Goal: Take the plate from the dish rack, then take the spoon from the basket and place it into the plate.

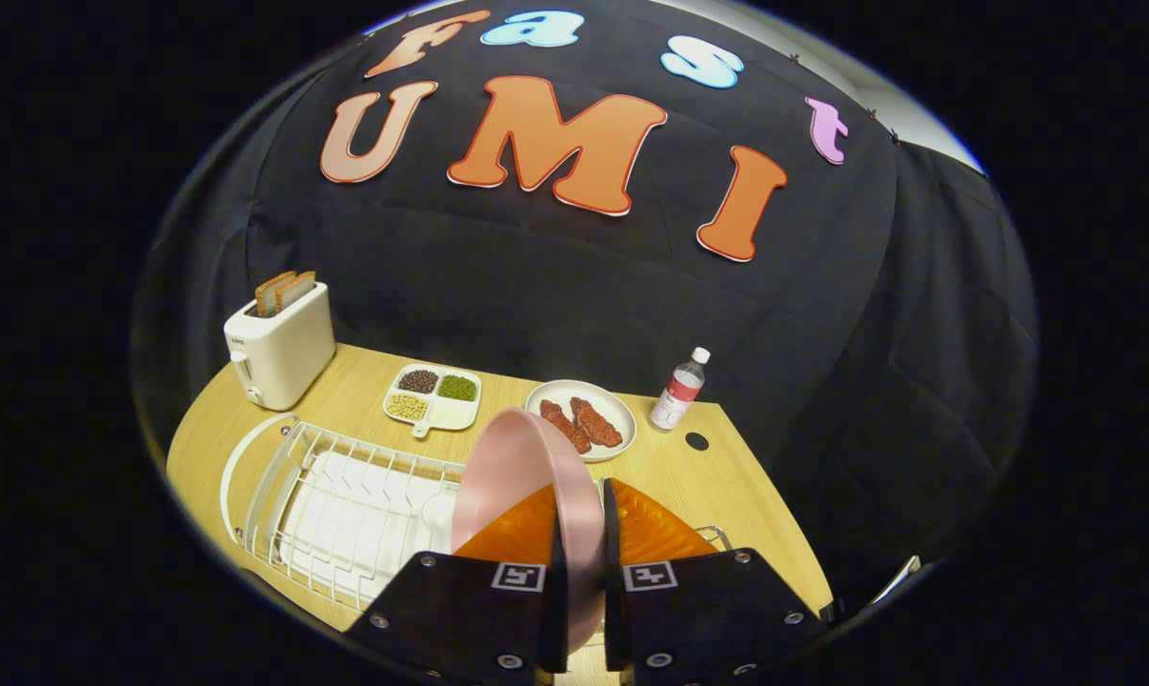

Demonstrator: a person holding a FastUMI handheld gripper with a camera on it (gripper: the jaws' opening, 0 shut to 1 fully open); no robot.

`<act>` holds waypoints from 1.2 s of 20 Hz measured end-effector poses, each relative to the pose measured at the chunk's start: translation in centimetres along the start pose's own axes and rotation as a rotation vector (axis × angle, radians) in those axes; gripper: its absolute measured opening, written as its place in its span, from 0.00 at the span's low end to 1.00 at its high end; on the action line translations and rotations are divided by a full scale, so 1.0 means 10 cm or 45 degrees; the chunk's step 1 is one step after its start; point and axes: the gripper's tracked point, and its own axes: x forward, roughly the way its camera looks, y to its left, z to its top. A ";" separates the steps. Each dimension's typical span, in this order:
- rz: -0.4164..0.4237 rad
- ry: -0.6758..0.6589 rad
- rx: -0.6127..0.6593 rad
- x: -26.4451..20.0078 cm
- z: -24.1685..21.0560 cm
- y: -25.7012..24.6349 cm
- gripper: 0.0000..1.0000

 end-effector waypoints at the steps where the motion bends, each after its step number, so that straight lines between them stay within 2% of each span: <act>1: 0.014 0.000 0.020 -0.08 -0.03 -0.01 0.16; 14: 0.156 0.072 0.204 -1.20 -0.74 0.09 0.15; 24: 0.237 0.223 0.414 -1.51 -1.64 0.30 0.15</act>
